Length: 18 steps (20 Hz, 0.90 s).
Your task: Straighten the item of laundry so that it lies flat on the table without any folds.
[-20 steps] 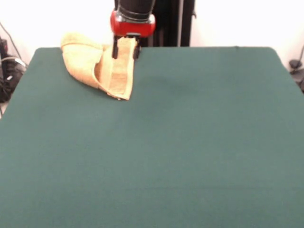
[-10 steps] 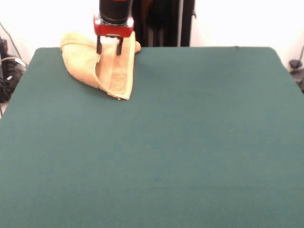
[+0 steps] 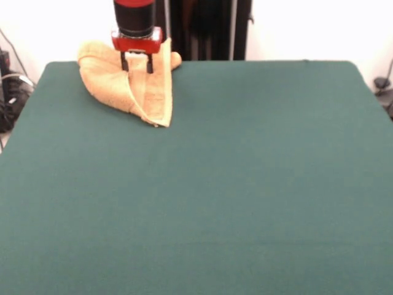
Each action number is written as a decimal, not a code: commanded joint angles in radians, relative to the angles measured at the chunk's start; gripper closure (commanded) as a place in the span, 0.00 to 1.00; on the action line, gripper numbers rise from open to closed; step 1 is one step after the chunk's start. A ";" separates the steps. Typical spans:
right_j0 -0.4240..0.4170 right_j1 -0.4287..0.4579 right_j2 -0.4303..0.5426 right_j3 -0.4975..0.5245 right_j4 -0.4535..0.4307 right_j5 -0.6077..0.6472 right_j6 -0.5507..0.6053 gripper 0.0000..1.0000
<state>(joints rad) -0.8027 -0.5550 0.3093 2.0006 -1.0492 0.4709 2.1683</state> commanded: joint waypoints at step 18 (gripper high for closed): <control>-0.099 0.043 0.181 -0.044 0.080 -0.145 -0.108 0.00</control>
<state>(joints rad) -0.8691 -0.5613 0.3108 2.0322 -1.0300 0.3767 2.1683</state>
